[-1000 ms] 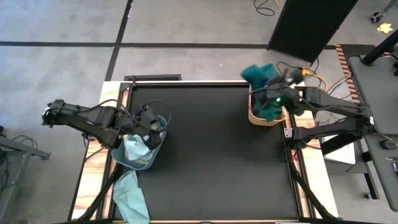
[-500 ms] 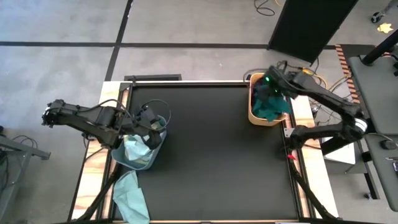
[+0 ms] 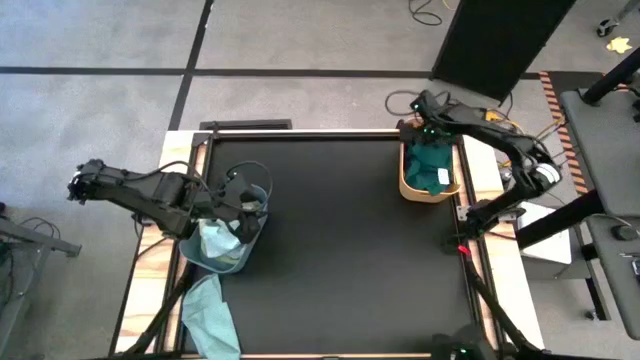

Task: Sort towels by color in basket
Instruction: Put the green towel into the orange bin, then put the light blue towel into the blue bin

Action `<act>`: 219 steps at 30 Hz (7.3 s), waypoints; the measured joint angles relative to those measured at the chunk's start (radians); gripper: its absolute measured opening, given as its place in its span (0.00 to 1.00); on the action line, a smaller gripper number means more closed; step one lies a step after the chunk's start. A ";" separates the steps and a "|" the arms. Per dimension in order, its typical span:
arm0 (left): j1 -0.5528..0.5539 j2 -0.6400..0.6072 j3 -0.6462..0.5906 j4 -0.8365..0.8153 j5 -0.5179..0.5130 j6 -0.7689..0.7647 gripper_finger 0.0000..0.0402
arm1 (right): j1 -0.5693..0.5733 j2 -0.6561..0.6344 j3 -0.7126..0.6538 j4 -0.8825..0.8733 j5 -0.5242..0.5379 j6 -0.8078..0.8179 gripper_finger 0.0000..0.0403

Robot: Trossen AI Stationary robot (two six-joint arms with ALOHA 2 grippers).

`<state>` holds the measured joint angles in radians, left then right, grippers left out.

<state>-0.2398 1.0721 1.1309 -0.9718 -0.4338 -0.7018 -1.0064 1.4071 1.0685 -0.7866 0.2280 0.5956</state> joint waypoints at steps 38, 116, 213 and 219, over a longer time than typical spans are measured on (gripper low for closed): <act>-0.210 0.013 0.132 -0.216 0.217 -0.169 0.57 | 0.146 -0.262 -0.125 0.139 0.103 0.196 0.69; -0.866 0.372 0.089 -0.095 0.498 -0.710 0.57 | 0.175 -0.542 -0.226 0.433 0.034 -0.016 0.56; 0.227 0.032 -0.340 -0.198 0.579 0.853 0.02 | 0.326 -0.475 -0.060 0.433 -0.209 -0.228 0.54; 0.353 0.099 -0.352 -0.182 0.469 0.920 0.03 | 0.326 -0.477 -0.060 0.432 -0.210 -0.228 0.54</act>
<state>0.1130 1.1713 0.7788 -1.1538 0.0353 0.2184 -0.6800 0.9306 1.0080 -0.3546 0.0181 0.3672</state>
